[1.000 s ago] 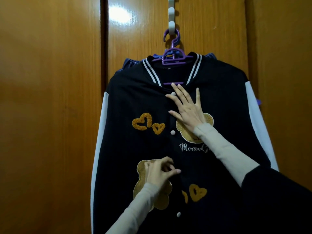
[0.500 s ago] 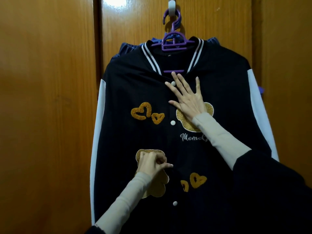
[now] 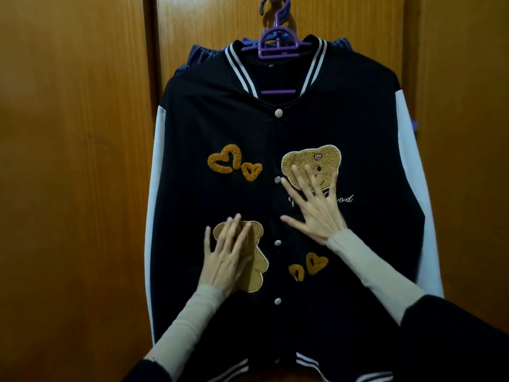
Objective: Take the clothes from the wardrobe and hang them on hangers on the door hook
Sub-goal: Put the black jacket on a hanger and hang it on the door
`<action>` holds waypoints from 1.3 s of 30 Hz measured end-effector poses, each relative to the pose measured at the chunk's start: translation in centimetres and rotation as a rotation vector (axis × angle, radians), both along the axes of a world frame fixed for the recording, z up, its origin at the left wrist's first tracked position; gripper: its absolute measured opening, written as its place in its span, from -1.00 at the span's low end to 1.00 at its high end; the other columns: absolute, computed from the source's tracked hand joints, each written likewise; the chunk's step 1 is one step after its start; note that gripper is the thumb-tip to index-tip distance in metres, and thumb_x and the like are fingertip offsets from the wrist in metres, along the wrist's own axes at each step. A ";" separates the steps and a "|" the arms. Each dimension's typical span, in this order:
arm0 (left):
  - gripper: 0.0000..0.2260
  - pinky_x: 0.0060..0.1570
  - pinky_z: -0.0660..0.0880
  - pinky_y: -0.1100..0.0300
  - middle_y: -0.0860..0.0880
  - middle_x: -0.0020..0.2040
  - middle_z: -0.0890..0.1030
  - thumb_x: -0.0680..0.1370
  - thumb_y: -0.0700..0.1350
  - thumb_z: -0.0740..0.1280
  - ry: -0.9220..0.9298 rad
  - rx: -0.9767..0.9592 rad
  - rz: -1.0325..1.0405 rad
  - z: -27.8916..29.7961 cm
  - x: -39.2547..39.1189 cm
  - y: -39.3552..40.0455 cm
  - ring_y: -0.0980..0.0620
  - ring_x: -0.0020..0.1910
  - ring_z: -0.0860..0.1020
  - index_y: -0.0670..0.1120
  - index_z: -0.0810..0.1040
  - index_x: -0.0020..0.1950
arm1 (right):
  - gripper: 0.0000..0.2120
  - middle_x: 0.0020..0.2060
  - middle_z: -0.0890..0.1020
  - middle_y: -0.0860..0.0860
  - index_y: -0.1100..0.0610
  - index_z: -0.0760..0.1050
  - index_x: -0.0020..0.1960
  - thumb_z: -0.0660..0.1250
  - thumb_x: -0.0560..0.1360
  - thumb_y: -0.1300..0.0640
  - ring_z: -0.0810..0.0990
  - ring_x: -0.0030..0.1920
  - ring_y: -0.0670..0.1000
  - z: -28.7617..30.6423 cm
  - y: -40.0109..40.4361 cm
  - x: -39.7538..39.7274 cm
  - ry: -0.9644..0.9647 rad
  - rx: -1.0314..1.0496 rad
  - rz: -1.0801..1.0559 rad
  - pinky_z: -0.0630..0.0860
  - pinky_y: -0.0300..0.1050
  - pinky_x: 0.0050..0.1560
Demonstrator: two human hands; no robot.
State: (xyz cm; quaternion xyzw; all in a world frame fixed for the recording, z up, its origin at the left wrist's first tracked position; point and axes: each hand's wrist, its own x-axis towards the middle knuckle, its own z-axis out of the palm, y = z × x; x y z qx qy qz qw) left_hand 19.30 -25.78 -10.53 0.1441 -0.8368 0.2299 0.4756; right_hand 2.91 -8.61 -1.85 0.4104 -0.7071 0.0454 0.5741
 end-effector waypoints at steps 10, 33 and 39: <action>-0.29 0.40 -0.28 -0.23 -0.08 0.55 -0.06 0.47 0.30 0.04 -0.113 0.028 0.244 -0.2 1.4 -3.5 -0.09 0.52 -0.13 0.02 -0.08 0.52 | -0.25 0.52 -0.13 0.04 -0.04 -0.18 0.51 -0.10 0.43 -0.34 -0.07 0.52 0.11 -4.6 4.2 -2.8 -0.042 0.108 -0.231 -0.18 0.42 0.34; -0.58 0.34 0.26 0.01 -0.18 0.41 0.32 0.62 -0.19 0.07 0.557 0.862 -0.242 8.9 11.2 -1.4 -0.15 0.37 0.32 -0.11 0.14 0.49 | -0.57 0.28 0.50 0.04 0.10 0.43 0.26 0.35 0.40 0.09 0.52 0.23 0.01 -0.7 -4.7 12.2 -0.137 -0.068 0.380 0.40 0.02 0.25; -0.75 0.18 0.42 0.12 -0.15 0.22 0.54 0.60 -0.19 0.18 0.418 1.086 -0.406 9.1 13.0 -4.0 -0.10 0.20 0.50 -0.15 0.45 0.26 | -0.59 0.17 0.53 0.06 0.11 0.41 0.28 0.32 0.46 0.06 0.55 0.11 0.05 1.7 -10.3 18.1 -0.246 -0.034 0.570 0.56 -0.03 -0.08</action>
